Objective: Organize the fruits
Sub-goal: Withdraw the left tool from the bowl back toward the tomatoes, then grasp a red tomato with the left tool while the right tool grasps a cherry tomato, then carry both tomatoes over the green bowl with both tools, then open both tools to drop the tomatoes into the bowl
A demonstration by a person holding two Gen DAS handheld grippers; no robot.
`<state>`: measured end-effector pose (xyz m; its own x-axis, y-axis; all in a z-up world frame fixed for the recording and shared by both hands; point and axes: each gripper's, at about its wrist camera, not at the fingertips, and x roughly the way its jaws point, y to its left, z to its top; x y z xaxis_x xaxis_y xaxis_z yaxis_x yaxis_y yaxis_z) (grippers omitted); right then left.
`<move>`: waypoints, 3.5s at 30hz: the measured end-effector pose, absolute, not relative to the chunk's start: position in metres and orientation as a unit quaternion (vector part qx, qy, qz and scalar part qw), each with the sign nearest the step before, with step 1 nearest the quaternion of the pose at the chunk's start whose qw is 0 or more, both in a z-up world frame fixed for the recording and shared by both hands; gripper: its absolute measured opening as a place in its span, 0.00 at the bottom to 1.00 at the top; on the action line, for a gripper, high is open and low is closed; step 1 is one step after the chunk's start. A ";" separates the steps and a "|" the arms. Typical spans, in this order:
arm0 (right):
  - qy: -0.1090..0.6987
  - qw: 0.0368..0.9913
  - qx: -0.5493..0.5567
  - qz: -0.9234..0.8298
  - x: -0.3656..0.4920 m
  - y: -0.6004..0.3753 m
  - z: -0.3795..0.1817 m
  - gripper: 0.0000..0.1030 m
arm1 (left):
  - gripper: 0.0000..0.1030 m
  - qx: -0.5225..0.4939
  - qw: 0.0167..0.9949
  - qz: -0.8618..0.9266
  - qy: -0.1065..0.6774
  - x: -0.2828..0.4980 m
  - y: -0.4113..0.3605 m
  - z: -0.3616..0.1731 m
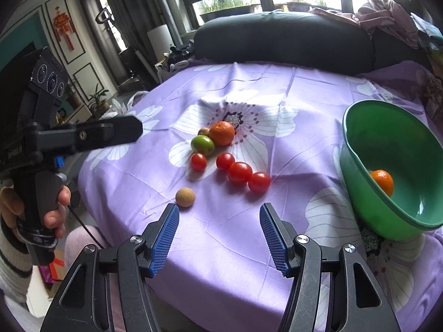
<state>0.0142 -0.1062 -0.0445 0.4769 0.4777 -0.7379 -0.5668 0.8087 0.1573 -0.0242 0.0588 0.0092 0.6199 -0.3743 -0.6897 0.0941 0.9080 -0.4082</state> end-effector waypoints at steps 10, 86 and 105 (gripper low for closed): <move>0.428 0.843 -0.071 0.319 0.022 -0.093 -0.059 0.59 | 0.89 -0.092 0.880 -0.126 0.448 -0.021 0.049 -0.019; 0.369 0.917 0.002 0.151 0.074 -0.240 -0.015 0.29 | 0.29 -0.044 0.855 -0.268 0.443 0.095 -0.117 0.010; 0.374 0.918 0.018 0.129 0.075 -0.259 -0.018 0.30 | 0.63 -0.049 0.858 -0.263 0.439 0.099 -0.120 0.014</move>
